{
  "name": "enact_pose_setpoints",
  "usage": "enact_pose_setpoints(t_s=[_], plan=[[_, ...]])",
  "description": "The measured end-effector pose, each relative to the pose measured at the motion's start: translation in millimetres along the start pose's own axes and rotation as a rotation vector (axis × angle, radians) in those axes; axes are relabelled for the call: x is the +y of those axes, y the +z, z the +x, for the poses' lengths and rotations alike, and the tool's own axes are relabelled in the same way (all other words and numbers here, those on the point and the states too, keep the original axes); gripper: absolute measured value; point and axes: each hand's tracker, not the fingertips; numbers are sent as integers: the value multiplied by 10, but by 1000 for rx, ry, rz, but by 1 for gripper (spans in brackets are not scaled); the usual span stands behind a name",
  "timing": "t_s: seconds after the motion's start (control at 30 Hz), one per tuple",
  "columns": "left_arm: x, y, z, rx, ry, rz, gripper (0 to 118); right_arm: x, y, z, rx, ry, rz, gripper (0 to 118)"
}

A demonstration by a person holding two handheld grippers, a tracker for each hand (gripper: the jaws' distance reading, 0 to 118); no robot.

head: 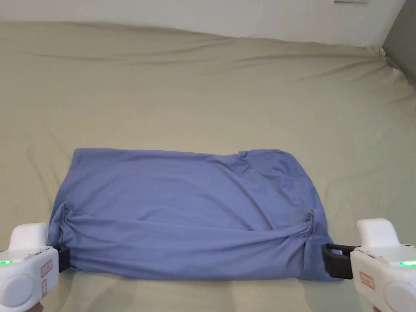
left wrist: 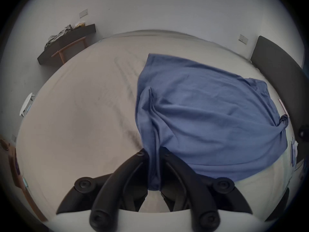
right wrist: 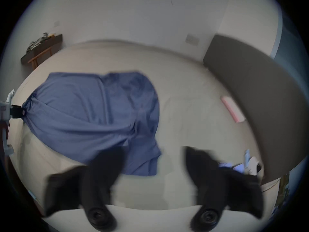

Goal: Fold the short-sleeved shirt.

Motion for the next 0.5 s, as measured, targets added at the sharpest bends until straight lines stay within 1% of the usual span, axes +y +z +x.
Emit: enact_pose_setpoints(t_s=[0.07, 0.1, 0.17, 0.2, 0.27, 0.3, 0.33, 0.4, 0.43, 0.47, 0.5], plan=[[28, 163, 19, -6, -4, 37, 11, -17, -312, 72, 35, -38, -83, 111], [31, 217, 18, -7, 5, 48, 11, -24, -434, 95, 34, -60, -115, 111], [68, 260, -26, -15, 17, 60, 11, -33, -671, 137, 0, -93, -171, 111], [66, 287, -22, -14, 16, 65, 11, -49, -733, 136, -3, -107, -166, 111], [59, 323, -8, -10, 7, 76, 11, -44, -837, 111, 9, -110, -165, 111], [72, 347, 28, -2, -8, 76, 11, -41, -873, 74, 22, -97, -179, 110], [66, 345, 44, 5, -19, 75, 11, -51, -897, 17, 31, -64, -216, 109], [48, 321, 59, 13, -29, 63, 11, -20, -817, -15, 18, -75, -184, 102], [51, 281, 7, 14, -28, 60, 11, 10, -791, -4, 86, -88, -188, 82], [42, 269, 1, 14, -23, 57, 11, 22, -752, -5, 191, -144, -182, 53], [35, 260, 1, 15, -20, 53, 11, 22, -748, -13, 241, -183, -173, 15]])
